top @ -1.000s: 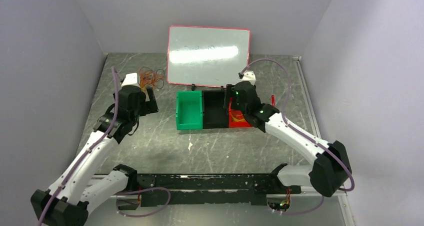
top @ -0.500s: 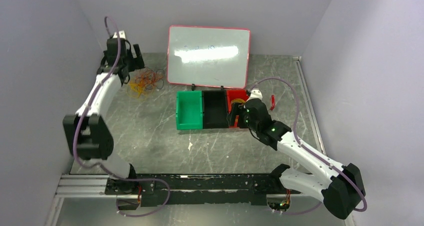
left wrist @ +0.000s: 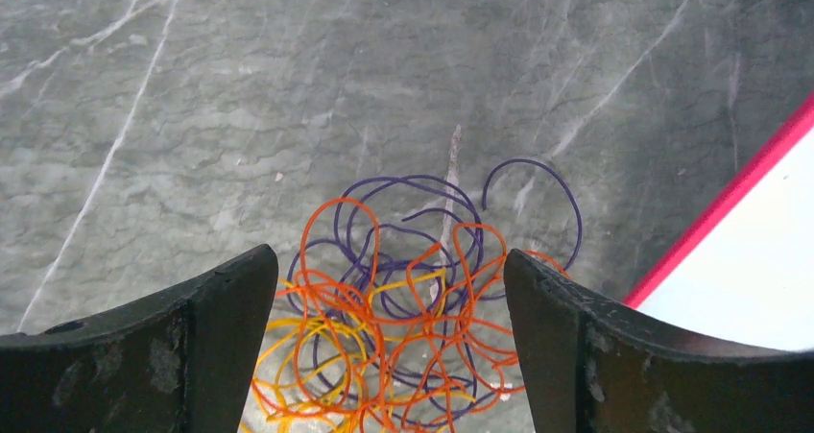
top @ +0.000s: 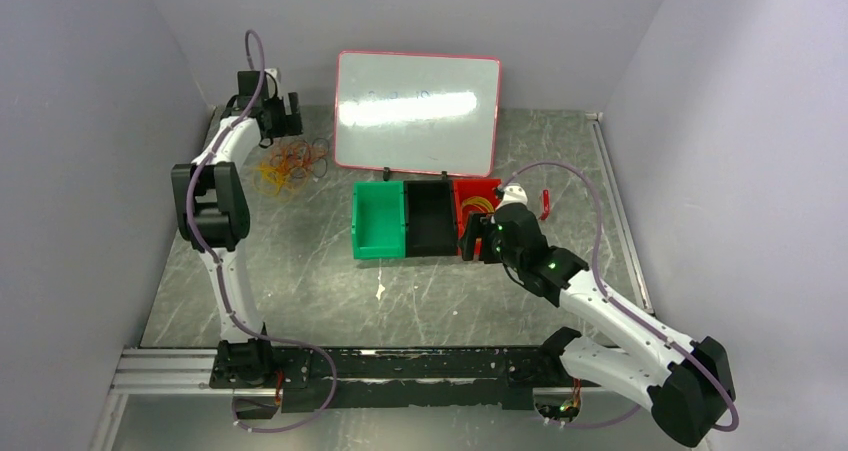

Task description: Untangle the cables

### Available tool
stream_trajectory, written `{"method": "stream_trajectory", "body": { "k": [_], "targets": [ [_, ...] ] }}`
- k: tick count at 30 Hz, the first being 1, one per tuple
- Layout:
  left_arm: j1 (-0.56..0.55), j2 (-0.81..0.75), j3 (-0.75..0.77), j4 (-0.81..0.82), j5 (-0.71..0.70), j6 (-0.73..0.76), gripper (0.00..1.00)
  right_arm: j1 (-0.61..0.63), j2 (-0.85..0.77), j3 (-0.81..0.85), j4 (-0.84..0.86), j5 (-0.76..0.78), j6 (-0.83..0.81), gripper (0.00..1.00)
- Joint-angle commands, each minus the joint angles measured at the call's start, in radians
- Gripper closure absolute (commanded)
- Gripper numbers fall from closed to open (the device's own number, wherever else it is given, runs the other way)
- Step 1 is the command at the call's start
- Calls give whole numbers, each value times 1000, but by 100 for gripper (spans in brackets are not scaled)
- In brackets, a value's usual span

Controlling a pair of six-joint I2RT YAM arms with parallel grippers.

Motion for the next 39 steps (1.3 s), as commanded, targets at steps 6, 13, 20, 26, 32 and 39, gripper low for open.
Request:
{"method": "stream_trajectory", "body": {
  "k": [6,13,20,26,32,39],
  "targets": [
    [3,119,98,-20,76,25,10,3,29,-4,2,-1,-47,25],
    [-18,145,112,-102,-11,16,21,3,20,-24,14,39,-25,25],
    [-20,36,-11,-103,-41,-8,32,2,25,-41,31,28,-8,25],
    [-28,-78,-177,-130,-85,-34,40,2,28,-43,47,8,-4,25],
    [-70,-169,-275,-186,-121,-75,48,2,16,-44,46,-5,0,25],
    [-94,-299,-475,-189,-94,-155,54,3,-3,-47,36,-21,1,25]
  ]
}}
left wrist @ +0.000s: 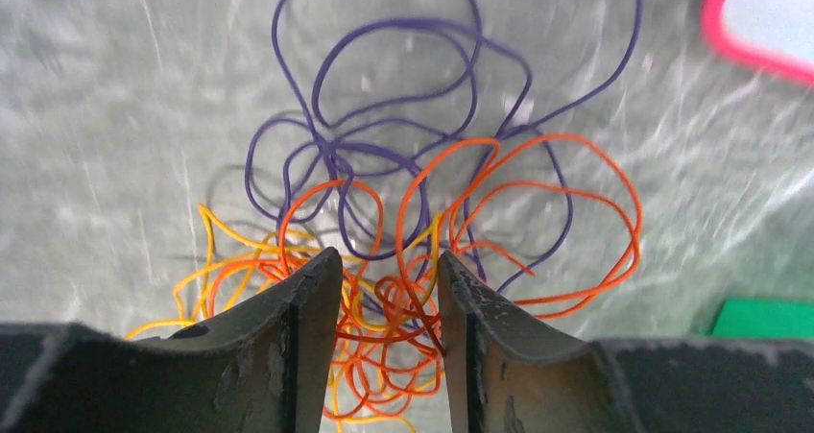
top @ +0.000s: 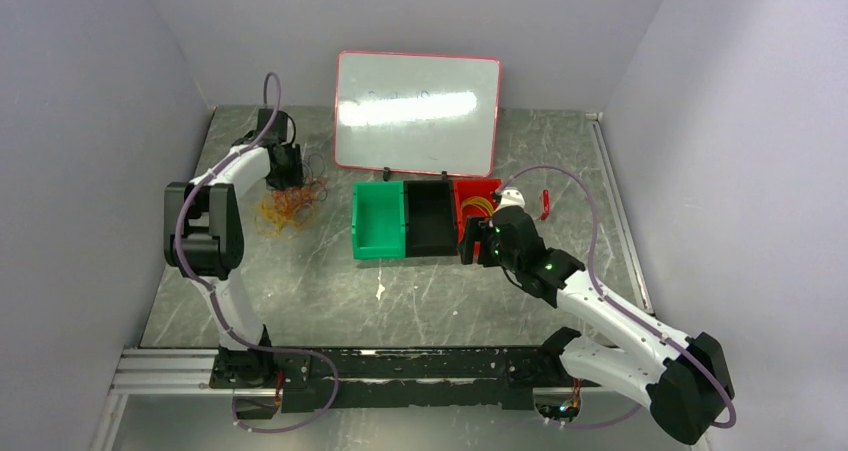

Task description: Untangle the cables

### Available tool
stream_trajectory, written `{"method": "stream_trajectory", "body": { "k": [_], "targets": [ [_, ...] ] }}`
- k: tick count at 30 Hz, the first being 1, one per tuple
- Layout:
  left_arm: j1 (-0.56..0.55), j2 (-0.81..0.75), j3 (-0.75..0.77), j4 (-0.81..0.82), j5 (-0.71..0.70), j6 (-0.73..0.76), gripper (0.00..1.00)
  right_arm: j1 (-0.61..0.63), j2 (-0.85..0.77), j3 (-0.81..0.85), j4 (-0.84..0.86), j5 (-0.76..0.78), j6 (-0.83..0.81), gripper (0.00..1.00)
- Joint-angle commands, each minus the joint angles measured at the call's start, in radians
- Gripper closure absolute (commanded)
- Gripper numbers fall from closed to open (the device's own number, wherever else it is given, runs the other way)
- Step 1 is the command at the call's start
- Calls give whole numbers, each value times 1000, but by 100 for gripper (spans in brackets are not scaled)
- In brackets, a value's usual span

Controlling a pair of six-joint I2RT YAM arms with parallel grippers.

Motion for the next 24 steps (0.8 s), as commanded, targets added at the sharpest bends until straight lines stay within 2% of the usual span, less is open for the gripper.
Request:
{"method": "stream_trajectory", "body": {
  "k": [1,7,13,18,24],
  "targets": [
    [-26,-100,-125,-36,-7,-75,54,2,-26,-14,11,-16,7,25],
    [-110,-247,-297,-38,1,-154,54,3,-32,-5,4,-22,0,25],
    [-222,-368,-388,-65,-3,-249,53,2,-35,5,-2,-28,0,25],
    [-254,-500,-472,-80,-2,-315,53,2,-51,12,-24,-16,1,25],
    [-255,-643,-446,-156,-54,-336,39,2,-76,37,-51,8,-6,25]
  ]
}}
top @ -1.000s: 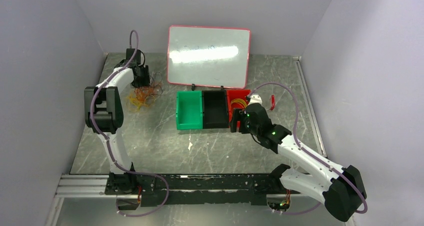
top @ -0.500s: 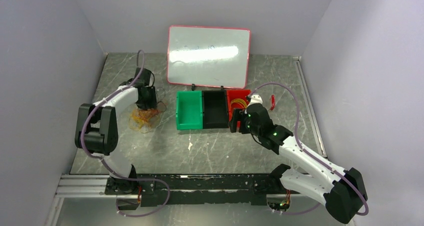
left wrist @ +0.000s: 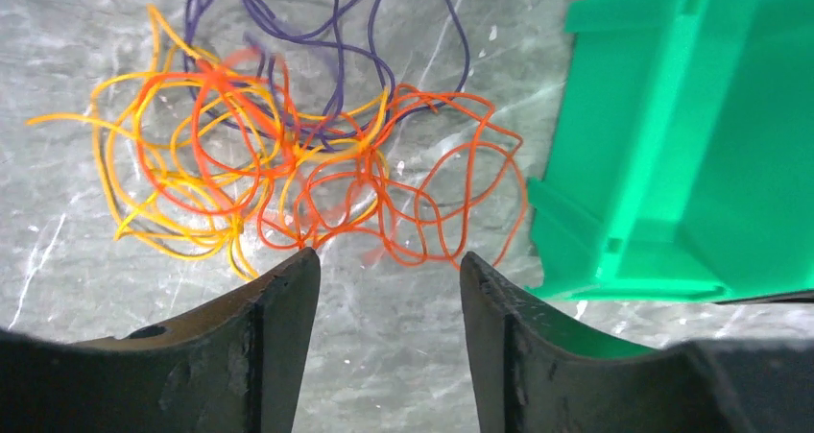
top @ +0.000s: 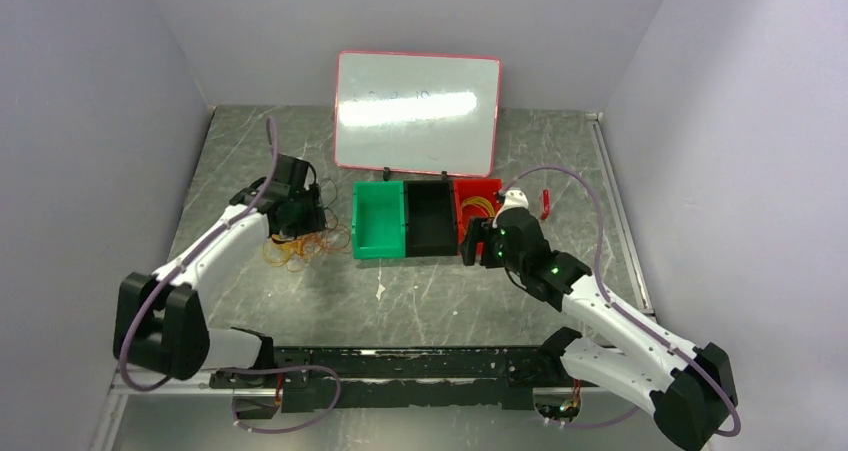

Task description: Untangle the cables

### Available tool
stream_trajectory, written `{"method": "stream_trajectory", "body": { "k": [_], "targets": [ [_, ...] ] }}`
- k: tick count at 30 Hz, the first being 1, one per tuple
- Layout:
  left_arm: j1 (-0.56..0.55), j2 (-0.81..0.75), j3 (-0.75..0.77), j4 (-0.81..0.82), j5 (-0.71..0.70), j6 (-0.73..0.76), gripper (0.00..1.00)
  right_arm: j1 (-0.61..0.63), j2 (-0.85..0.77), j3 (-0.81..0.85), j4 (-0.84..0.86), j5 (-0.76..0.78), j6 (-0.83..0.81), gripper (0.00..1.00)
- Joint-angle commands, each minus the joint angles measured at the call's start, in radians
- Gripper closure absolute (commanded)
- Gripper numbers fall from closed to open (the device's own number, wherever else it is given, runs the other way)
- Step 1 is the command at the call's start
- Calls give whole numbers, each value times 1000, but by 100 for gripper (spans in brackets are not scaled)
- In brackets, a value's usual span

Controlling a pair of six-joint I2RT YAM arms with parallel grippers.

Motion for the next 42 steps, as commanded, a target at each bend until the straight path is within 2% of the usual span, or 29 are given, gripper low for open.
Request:
{"method": "stream_trajectory", "body": {
  "k": [1,8,14,19,22,24,26,28,32,37,42],
  "targets": [
    [-4,-99,48,-73,-51,-35,37,2,-23,43,-26,27,-6,25],
    [-1,-191,75,-111,-125,-42,29,2,-16,103,-25,50,-4,25],
    [33,-252,56,-46,-73,-16,25,3,2,170,-33,125,-1,23],
    [81,-165,139,42,20,98,26,2,22,203,-41,142,15,23],
    [82,-62,213,43,-4,137,29,2,30,204,-45,125,22,23],
    [86,-7,240,42,-34,120,31,2,28,204,-53,117,28,23],
    [105,24,234,59,-42,36,35,3,20,197,-63,119,39,23],
    [143,25,189,132,3,-21,37,2,8,189,-72,123,47,23],
    [209,42,142,223,62,-132,35,3,-5,173,-80,124,55,23],
    [215,90,145,336,104,-213,35,2,7,170,-84,122,63,23],
    [213,168,160,382,126,-276,39,2,4,162,-86,116,73,23]
  ]
}}
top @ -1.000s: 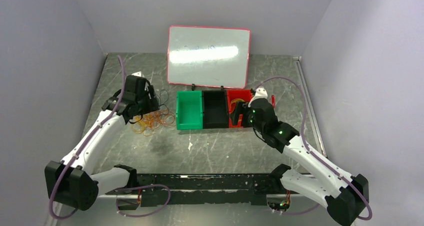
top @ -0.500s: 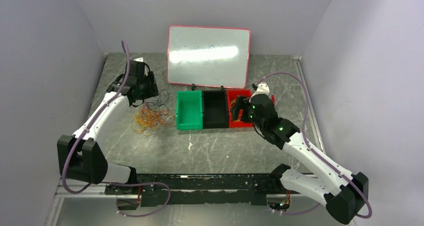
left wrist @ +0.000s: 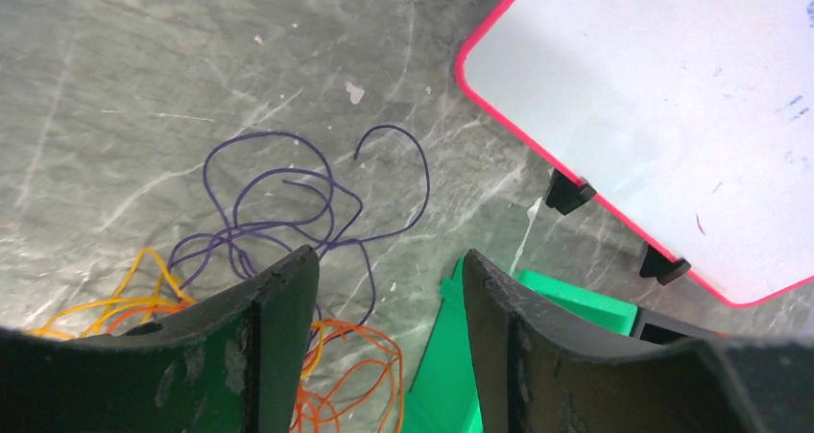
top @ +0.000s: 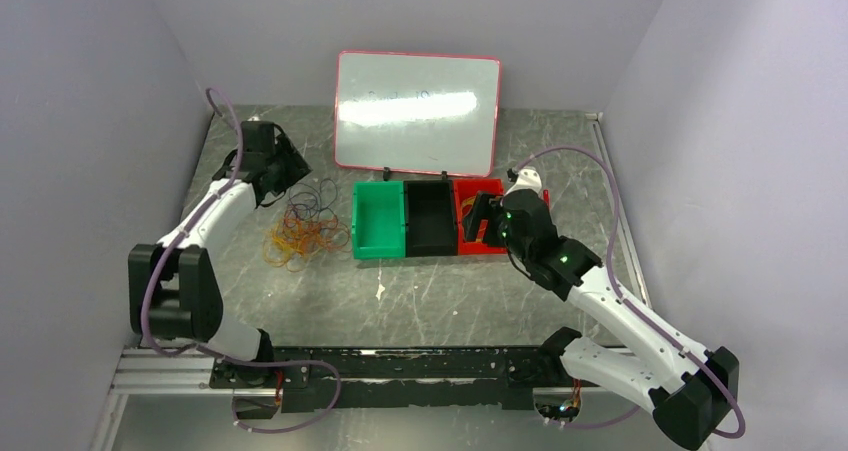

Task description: Untangle the cables

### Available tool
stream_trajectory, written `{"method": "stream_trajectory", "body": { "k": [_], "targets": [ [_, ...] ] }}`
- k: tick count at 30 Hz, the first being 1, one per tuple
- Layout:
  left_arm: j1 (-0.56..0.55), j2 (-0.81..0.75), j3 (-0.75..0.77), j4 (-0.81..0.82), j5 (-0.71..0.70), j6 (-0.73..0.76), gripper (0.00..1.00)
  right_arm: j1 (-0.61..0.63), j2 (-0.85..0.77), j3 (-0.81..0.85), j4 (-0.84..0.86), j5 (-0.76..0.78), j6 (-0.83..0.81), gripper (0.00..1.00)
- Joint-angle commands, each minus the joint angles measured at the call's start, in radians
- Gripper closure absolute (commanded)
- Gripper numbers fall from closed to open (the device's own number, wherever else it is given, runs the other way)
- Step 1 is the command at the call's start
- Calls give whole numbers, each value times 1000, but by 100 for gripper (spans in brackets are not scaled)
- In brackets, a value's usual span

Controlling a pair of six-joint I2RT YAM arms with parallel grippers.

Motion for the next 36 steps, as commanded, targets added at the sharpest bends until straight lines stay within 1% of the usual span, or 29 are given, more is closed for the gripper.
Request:
{"method": "stream_trajectory", "body": {
  "k": [1,4,8,10,14,16,18,20,24,26,28,29,30,31,33,36],
  "targets": [
    [-3,67,9,102,54,-94,40,3,-8,-19,-14,7,19,23],
    [-3,89,-16,143,44,-119,41,2,-13,-25,-19,9,17,23],
    [-3,93,-61,216,37,-124,40,2,-9,-25,-24,4,16,23],
    [-3,98,-77,254,37,-115,41,3,-6,-25,-24,2,18,23],
    [-3,94,-92,319,67,-73,38,3,-8,-29,-21,-8,24,23],
    [-3,48,-134,385,78,-57,37,2,-10,-31,-22,-10,27,23],
    [-2,-4,-180,470,81,-40,33,1,-16,-34,-24,-9,28,23],
    [-1,-36,-172,467,76,-26,31,2,-22,-33,-31,-9,28,23],
    [6,-64,-115,391,103,-4,26,3,-41,-39,-40,-8,31,23],
    [9,-106,-144,416,91,-47,23,2,-49,-44,-44,-7,35,23],
    [12,-169,-217,495,57,-109,22,2,-53,-48,-48,-8,39,23],
    [18,-204,-260,542,48,-143,19,2,-55,-48,-49,-8,41,23],
    [32,-232,-296,596,71,-148,16,2,-56,-48,-50,-11,44,23],
    [51,-251,-317,631,123,-140,15,3,-57,-48,-48,-14,45,23],
    [77,-258,-315,618,195,-131,13,2,-63,-47,-52,-17,48,23],
    [93,-248,-300,602,273,-115,13,2,-72,-48,-59,-21,51,23]
  ]
}}
